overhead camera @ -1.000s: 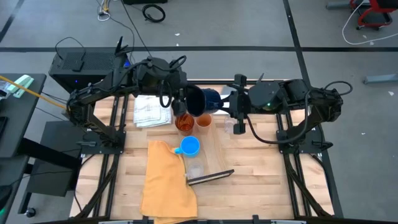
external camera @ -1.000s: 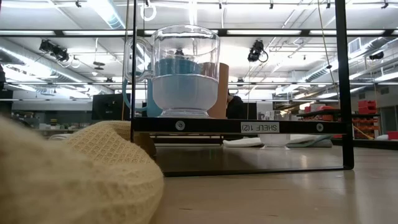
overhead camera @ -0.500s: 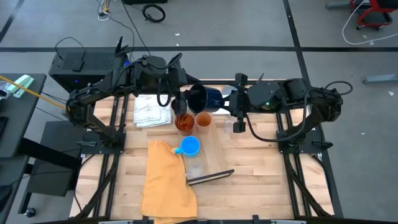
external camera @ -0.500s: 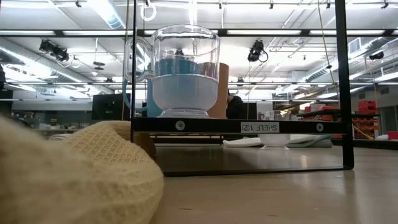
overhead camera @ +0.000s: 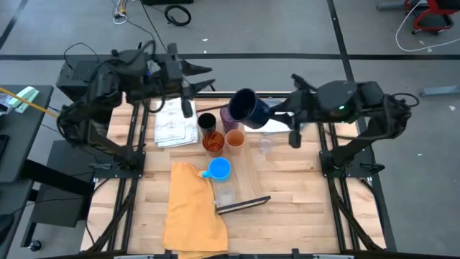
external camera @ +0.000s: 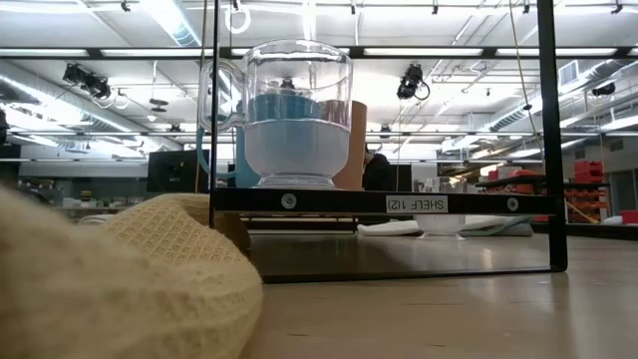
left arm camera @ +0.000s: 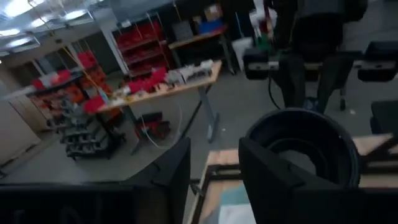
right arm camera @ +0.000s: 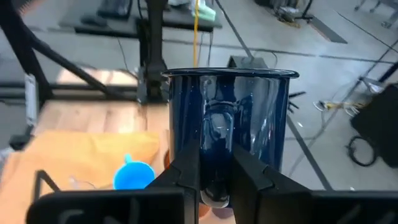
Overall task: Stack small to large cups/mugs on shelf
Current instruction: Put the dark blue mug on the shelf
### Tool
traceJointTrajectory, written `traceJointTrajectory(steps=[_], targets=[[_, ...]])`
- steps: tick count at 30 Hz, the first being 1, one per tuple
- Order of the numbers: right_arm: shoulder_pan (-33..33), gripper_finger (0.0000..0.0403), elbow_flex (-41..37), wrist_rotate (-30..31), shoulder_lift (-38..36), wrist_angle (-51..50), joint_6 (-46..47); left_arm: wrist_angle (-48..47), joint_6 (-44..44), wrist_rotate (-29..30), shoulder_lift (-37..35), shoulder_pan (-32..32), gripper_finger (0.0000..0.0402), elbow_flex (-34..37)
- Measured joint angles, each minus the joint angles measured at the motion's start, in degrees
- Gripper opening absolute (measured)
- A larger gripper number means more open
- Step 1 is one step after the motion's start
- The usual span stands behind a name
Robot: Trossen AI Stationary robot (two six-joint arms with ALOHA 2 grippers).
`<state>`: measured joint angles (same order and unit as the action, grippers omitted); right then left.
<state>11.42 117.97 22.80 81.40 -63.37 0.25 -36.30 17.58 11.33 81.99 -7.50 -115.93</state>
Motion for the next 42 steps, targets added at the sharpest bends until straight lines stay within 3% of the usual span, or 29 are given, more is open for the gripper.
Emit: traceJointTrajectory(steps=[10,22,29,35,42], targets=[[0.0,0.0056,0.0,-1.1,-5.4,5.4,-1.9,0.1,-0.7,0.0,-1.5,-0.8,0.0126,0.0],[0.0,0.006,0.0,-5.1,-14.4,8.2,-3.7,-0.3,-2.4,0.0,-1.4,-0.6,0.0133,0.0],[0.0,0.0055,-1.0,-13.9,-20.5,12.3,-6.7,-0.4,-3.9,0.0,-1.4,-0.6,0.0124,0.0],[0.0,0.0056,-10.2,-26.1,-27.3,29.8,-12.5,-0.3,-6.5,0.0,-1.4,-0.6,0.0126,0.0],[0.0,0.0059,-28.4,-25.7,-37.0,44.4,-13.8,0.7,-7.9,0.0,-1.4,-0.6,0.0124,0.1]])
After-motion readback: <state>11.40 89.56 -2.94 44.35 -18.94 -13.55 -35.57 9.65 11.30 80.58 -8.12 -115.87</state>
